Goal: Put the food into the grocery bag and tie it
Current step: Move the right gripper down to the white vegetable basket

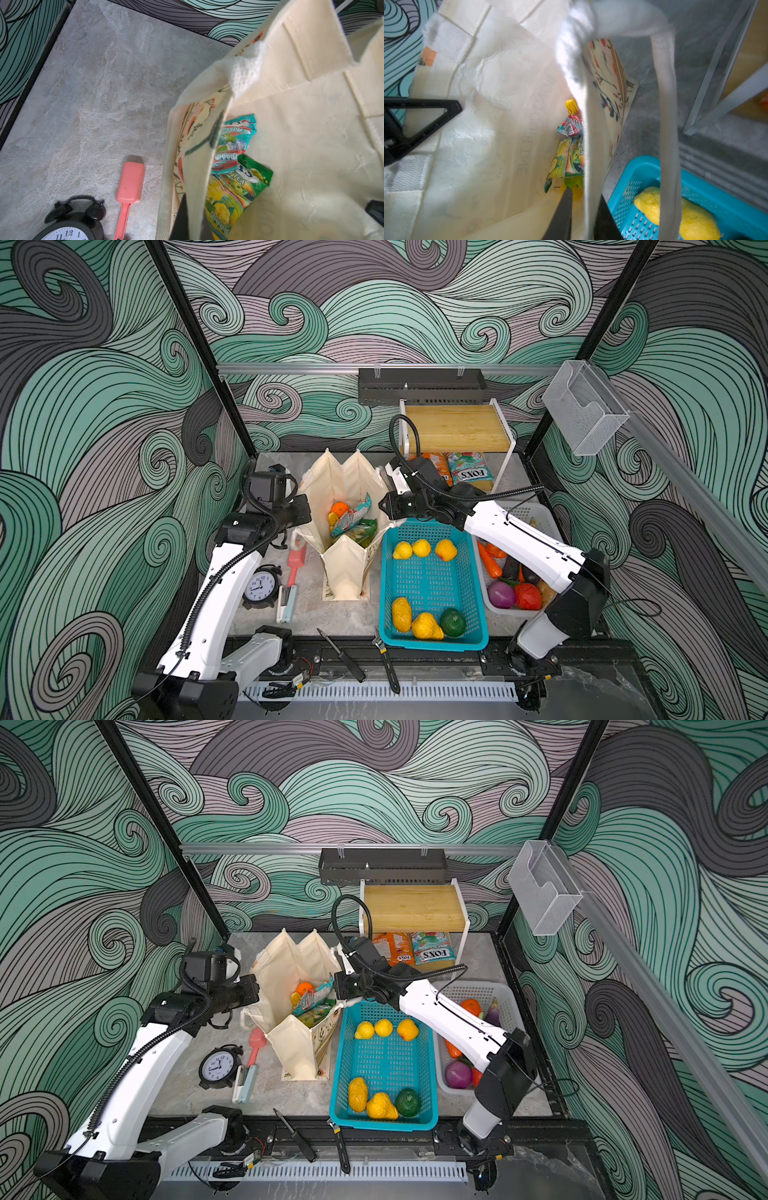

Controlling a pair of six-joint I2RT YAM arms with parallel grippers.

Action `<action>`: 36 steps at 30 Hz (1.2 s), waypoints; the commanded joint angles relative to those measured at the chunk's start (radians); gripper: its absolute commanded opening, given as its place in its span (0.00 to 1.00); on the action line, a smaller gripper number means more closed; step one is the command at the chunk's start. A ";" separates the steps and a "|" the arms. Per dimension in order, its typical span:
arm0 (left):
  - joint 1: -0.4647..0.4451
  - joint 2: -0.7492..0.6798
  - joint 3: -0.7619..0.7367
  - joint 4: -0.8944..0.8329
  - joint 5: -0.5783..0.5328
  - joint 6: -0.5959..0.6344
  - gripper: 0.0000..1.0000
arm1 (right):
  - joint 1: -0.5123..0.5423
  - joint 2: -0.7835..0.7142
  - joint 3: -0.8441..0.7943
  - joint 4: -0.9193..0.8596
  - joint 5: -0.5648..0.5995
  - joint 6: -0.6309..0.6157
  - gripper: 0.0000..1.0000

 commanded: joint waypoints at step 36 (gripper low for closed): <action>0.003 -0.044 -0.108 0.053 0.041 0.049 0.00 | -0.611 -0.708 -0.591 -0.235 0.055 -0.018 1.00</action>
